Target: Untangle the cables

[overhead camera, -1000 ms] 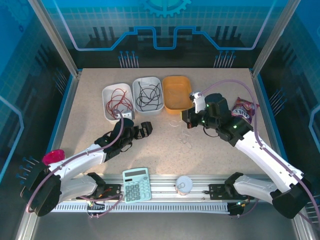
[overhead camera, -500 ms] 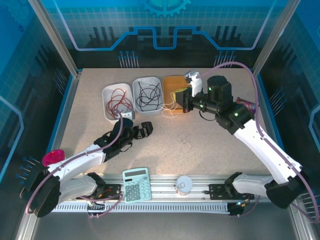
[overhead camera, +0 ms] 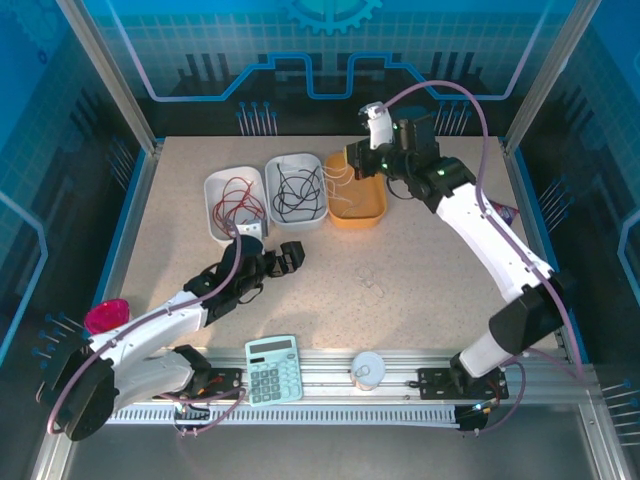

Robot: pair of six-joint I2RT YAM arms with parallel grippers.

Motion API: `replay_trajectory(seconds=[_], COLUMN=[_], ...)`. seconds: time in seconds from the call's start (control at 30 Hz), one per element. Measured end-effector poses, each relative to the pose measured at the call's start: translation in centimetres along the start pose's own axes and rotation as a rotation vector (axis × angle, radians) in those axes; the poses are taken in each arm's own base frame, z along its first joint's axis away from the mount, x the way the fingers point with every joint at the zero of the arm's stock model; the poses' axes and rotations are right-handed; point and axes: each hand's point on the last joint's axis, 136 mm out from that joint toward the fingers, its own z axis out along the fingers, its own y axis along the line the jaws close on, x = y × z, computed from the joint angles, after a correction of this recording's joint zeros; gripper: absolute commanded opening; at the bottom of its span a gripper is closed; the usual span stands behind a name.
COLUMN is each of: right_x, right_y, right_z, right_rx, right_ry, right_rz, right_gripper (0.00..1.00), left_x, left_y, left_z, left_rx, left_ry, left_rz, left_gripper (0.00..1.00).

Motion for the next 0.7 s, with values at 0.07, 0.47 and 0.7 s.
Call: replay_trajectory(seconds=[0.07, 0.47, 0.7], right_x=[0.2, 1.5, 0.7], right_y=[-1.4, -7.8, -10.3], right_z=[1.5, 9.5, 12.2], right_rx=[0.023, 0.163, 0.237], right_ry=[0.017, 0.122, 0.136], right_rz=[0.013, 0.055, 0.029], right_gripper=[0.01, 0.01, 0.02], left_x=[-0.2, -1.4, -1.2], left_y=[0.0, 0.1, 0.6], left_z=[-0.1, -1.5, -1.9], left_rx=[0.002, 0.015, 0.004], left_ry=[-0.006, -0.057, -0.054], left_rz=[0.002, 0.001, 0.011], left_gripper=[0.99, 0.99, 0.99])
